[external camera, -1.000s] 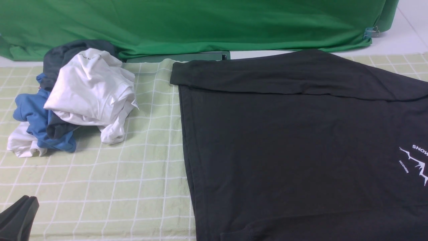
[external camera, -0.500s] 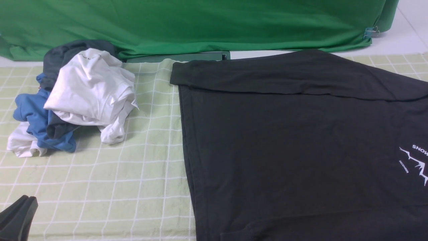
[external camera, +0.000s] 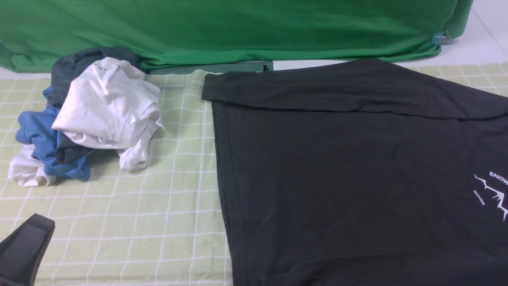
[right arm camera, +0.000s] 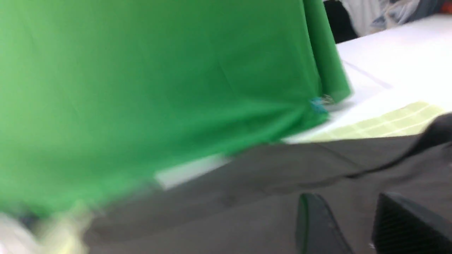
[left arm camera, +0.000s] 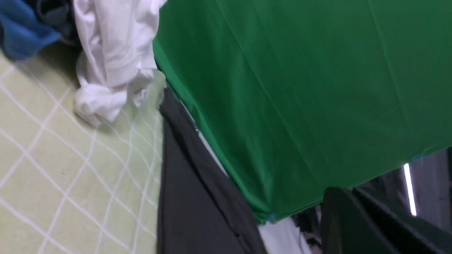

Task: Fold a long-sleeved shirt over a green coffee tablecloth.
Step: 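Grasp the left edge of the dark T-shirt lying flat on the table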

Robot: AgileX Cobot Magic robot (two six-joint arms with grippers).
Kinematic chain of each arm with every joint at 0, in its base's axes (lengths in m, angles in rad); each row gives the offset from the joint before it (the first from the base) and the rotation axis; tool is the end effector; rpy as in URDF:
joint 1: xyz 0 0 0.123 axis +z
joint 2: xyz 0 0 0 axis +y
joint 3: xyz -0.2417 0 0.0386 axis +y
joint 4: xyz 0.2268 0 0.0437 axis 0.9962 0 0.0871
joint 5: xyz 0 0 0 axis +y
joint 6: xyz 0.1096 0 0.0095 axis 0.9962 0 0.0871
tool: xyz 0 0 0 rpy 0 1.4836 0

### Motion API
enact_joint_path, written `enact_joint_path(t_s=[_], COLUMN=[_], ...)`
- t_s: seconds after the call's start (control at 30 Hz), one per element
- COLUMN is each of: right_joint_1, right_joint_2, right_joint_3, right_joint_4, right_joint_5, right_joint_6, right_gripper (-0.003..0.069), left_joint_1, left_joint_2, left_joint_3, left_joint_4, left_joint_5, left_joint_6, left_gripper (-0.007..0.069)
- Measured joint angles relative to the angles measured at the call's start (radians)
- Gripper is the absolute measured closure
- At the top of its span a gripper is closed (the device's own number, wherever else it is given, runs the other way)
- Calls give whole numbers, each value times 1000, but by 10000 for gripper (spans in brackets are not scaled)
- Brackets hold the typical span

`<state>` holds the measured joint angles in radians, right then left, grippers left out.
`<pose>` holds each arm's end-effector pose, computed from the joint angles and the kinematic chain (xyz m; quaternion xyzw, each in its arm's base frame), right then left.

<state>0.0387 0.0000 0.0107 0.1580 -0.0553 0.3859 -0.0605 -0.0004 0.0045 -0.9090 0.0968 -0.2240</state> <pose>0.0946 0.0027 0.2172 0.1679 0.6375 0.2131 0.7211 0.0942 -0.0142 0.2068 -0.3326 0.6146 -0.4231 0.5768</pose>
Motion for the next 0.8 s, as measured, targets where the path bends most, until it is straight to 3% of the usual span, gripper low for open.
enact_joint_path(t_s=[0.27, 0.43, 0.5, 0.53, 0.63, 0.7, 0.8], right_joint_1=[0, 0, 0, 0, 0, 0, 0], right_joint_2=[0, 0, 0, 0, 18, 91, 192], right_joint_3=[0, 0, 0, -8, -64, -209, -387], right_joint_4=[24, 26, 26, 26, 27, 27, 27], right_joint_5=[-85, -189, -219, -228, -224, -186, -55], right_joint_6=[120, 218, 256, 265, 229, 95, -78], right_gripper=[414, 417, 438, 484, 554, 635, 649], left_joint_1=[0, 0, 0, 0, 0, 0, 0], left_joint_2=[0, 0, 0, 0, 20, 116, 277], left_joint_3=[0, -4, -31, -77, -172, -330, -504], left_joint_4=[62, 41, 44, 64, 140, 284, 406], left_joint_5=[-113, -178, -170, -164, -154, -91, 85], left_joint_6=[-5, -110, -124, -129, -128, -123, -96], left_gripper=[607, 607, 607, 607, 607, 607, 607])
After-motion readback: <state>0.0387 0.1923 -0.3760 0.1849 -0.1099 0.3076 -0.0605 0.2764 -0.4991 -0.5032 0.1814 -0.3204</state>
